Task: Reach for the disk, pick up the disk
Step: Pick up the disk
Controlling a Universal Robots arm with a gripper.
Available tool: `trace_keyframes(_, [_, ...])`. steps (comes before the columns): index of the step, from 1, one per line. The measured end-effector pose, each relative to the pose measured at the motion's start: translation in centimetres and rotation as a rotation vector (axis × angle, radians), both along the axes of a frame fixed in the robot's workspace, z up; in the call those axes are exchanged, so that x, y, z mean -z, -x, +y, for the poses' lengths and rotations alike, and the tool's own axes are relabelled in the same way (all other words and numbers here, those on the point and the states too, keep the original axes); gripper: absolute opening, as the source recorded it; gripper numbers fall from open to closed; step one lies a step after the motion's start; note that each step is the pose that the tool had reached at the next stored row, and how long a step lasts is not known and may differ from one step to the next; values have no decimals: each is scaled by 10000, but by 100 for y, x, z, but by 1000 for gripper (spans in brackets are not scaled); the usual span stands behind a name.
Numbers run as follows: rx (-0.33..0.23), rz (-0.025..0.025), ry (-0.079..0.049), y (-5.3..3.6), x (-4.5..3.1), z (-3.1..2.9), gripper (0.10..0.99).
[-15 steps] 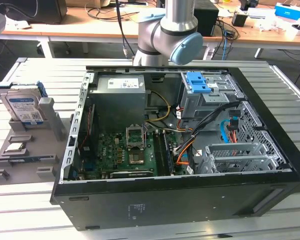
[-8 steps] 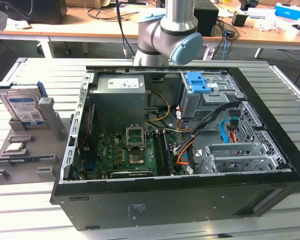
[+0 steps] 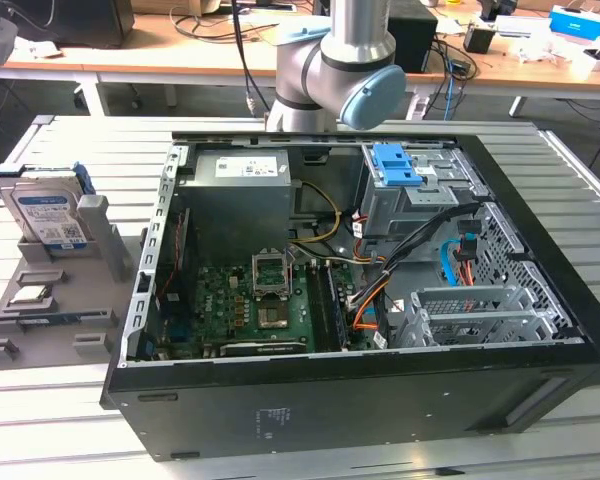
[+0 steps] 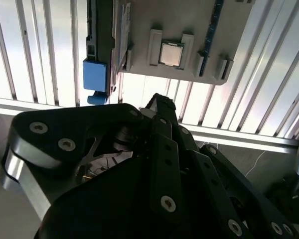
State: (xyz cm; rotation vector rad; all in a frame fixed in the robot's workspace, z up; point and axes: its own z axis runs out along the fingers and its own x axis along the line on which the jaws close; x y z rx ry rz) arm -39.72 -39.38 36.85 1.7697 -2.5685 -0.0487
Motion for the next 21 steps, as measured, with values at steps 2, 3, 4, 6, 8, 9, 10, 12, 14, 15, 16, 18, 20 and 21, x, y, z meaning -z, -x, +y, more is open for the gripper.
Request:
trace_keyframes(2, [-267, 0, 0, 0, 0, 0, 106])
trace_keyframes(3, [-366, 0, 0, 0, 0, 0, 106])
trace_keyframes(4, [-459, -1, 0, 0, 0, 0, 106])
trace_keyframes(6, [-713, 0, 0, 0, 0, 0, 106])
trace_keyframes(8, [-954, 0, 0, 0, 0, 0, 106])
trace_keyframes(9, [-1140, 0, 0, 0, 0, 0, 106])
trace_keyframes(10, [-1238, 0, 0, 0, 0, 0, 106])
trace_keyframes(12, [-1491, 0, 0, 0, 0, 0, 106])
trace_keyframes(14, [-1745, -1, 0, 0, 0, 0, 106])
trace_keyframes(15, [-1860, 0, 0, 0, 0, 0, 106])
trace_keyframes(16, [-2007, 0, 0, 0, 0, 0, 106])
trace_keyframes(18, [-2146, -1, 0, 0, 0, 0, 106])
trace_keyframes(20, [-2160, 0, 1, 0, 0, 0, 106])
trace_keyframes(21, [-2161, 0, 0, 0, 0, 0, 106])
